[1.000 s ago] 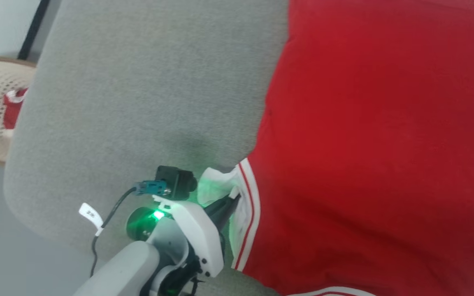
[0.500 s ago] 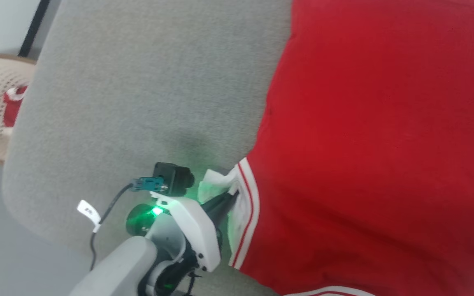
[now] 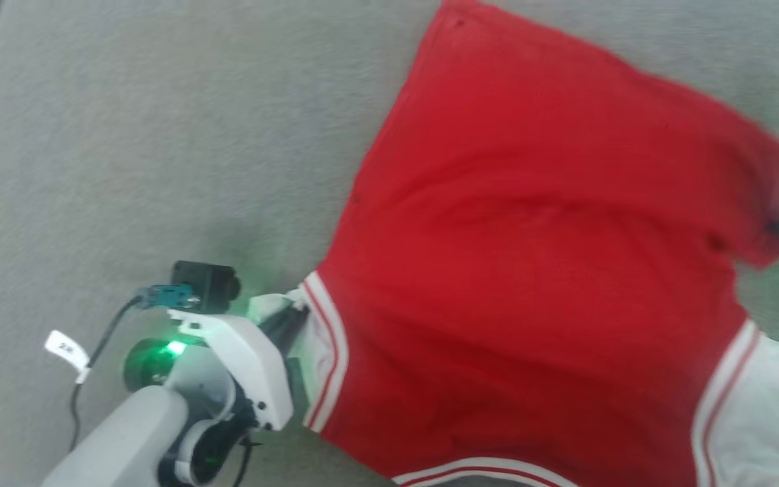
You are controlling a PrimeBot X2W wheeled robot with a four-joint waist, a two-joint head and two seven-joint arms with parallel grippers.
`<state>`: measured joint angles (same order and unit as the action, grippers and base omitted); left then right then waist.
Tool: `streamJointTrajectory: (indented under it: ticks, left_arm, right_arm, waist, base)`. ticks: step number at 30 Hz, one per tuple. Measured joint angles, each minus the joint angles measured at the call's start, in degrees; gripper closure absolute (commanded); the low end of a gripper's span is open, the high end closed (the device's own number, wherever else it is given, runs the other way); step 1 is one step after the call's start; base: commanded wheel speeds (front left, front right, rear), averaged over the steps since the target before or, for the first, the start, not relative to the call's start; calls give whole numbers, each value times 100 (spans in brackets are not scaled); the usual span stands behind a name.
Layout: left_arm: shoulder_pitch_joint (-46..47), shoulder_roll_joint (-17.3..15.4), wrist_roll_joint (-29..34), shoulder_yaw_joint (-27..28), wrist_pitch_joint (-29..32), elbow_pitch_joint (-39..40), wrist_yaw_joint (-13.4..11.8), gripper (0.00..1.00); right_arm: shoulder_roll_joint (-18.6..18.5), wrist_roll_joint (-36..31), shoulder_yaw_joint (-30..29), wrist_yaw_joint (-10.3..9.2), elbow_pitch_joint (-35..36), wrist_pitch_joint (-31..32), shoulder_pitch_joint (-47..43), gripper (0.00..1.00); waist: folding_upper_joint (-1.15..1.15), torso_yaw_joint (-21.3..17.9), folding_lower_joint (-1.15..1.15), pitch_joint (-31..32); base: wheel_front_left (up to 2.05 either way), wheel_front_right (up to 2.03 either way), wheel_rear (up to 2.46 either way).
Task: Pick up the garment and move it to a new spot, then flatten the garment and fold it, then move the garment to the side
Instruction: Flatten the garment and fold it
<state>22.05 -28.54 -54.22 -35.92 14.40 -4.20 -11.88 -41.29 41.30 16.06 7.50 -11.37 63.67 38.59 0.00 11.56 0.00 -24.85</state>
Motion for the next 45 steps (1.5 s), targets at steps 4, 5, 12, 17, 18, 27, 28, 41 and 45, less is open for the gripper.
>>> streamJointTrajectory:
  ticks: [4, 5, 12, 17, 18, 27, 28, 41, 45]
  left_arm:
    - [-93, -185, -23, 109, 59, 99, -121, 100]
    - [-97, -214, -34, 127, 67, 125, -148, 100]
    - [-159, -399, -78, 241, 132, 266, -225, 100]
    - [-157, -431, -124, 260, 138, 272, -221, 100]
    - [-157, -430, -133, 264, 126, 246, -205, 100]
    - [-168, -391, -183, 274, 55, 57, -113, 100]
    - [-179, -391, -196, 279, 33, 51, -112, 100]
    - [-428, -470, -271, 325, -38, 129, -147, 100]
    - [-438, -455, -275, 282, -37, 167, -148, 100]
  right_arm:
    - [-23, 224, -190, 0, 688, -70, -840, 100]
    - [-19, 248, -248, 0, 840, -76, -1061, 100]
    - [307, 233, -860, 1, 1735, -123, -2526, 100]
    - [703, -74, -1194, 3, 1936, -353, -3139, 100]
    - [896, -181, -1243, 0, 1853, -593, -3204, 100]
    - [1187, -476, -1137, 34, 1340, -1311, -3105, 0]
    - [1183, -457, -1145, 34, 1348, -1314, -3103, 0]
    - [1123, -502, -2042, 2, 2980, -656, -3239, 0]
    - [1218, -564, -2102, 2, 3437, -568, -2964, 0]
  waist:
    - [0, -313, 0, 100]
    - [0, -389, 0, 121]
    - [0, -797, 0, 220]
    - [0, -905, 0, 210]
    - [0, -933, 0, 200]
    - [0, -992, 0, 253]
    - [0, -1002, 0, 267]
    - [0, -1060, 0, 472]
    - [0, -964, 0, 493]
  base:
    - [0, 0, 0]
    - [0, 0, 0]
    - [0, 0, 0]
    - [0, 0, 0]
    - [0, 0, 0]
    - [0, 0, 0]
    - [0, 0, 0]
    - [0, 0, 0]
    - [0, 0, 0]
